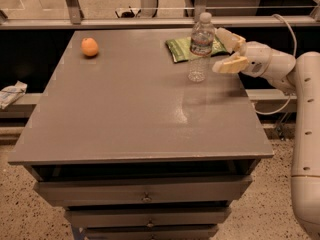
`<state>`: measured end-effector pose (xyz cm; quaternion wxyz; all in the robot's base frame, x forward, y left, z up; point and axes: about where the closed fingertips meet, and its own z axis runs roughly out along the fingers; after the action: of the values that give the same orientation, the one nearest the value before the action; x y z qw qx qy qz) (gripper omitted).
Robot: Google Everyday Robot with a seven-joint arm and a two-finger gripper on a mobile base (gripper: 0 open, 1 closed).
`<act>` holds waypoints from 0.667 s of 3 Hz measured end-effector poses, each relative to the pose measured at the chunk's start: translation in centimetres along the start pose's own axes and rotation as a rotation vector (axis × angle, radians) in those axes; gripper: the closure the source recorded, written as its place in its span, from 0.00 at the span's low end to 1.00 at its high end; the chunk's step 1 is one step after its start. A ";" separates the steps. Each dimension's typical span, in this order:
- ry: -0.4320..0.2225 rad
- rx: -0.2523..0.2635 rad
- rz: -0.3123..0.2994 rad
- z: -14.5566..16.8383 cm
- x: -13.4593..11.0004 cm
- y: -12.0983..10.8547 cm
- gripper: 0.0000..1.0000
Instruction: Place water bottle upright
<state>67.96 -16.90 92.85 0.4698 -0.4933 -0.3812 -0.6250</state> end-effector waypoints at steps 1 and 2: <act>-0.053 -0.054 -0.031 -1.2 1.2 -0.8 0.00; -0.101 -0.139 -0.060 -2.5 3.0 -2.2 0.00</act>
Offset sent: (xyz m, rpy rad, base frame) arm -0.0593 -0.0481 0.0383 -0.1774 -0.0254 -0.3074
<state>65.01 -19.27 95.18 0.3956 -0.5438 -0.3751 -0.6380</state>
